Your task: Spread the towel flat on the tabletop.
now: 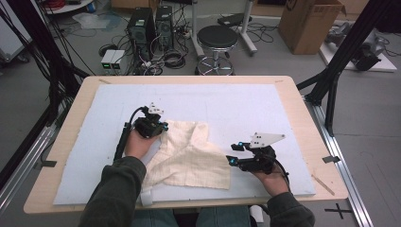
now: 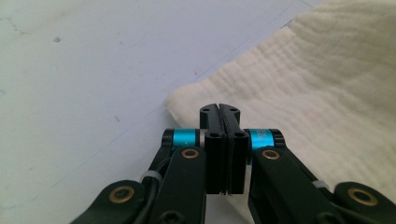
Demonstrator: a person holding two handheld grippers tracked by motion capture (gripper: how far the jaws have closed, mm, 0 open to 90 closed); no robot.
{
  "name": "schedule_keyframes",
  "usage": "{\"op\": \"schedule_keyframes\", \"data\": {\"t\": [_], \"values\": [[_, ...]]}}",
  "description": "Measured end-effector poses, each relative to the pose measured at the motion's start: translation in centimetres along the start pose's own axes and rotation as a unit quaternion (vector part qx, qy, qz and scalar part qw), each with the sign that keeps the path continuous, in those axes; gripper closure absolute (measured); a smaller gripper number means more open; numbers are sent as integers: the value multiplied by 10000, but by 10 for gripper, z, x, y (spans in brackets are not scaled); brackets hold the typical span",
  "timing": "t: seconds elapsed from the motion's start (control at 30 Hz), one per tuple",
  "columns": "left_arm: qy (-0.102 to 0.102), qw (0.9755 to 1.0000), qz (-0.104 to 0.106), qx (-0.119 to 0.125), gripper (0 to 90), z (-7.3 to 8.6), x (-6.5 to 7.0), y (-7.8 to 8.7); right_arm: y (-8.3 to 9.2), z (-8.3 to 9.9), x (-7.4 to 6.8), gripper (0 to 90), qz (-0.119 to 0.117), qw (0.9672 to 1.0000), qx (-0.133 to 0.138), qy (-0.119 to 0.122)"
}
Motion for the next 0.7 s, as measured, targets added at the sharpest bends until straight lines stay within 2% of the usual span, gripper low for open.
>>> {"op": "schedule_keyframes", "data": {"t": [0.23,0.37,0.5,0.7], "values": [[51,10000,-59,20,886,11,-7,16,-3,1,0,496,-16,10000,-84,-13],[1,10000,-55,-28,886,15,-10,23,-7,0,1,496,-45,9999,-160,-6],[-45,10000,-61,-46,886,17,-11,29,-13,-8,4,498,-34,9998,-192,11],[63,9999,-121,-67,886,27,-21,37,-29,-27,13,510,34,9998,-210,33]]}}
Point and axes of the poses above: each handheld gripper's, and its own axes: y roughly backward along the jaws, z roughly out of its underside, x roughly to its right, the point moved 4 cm from there along -y, roughly forward along the jaws, and after that the axes turned 9 degrees about x, right-handed, at the moved point
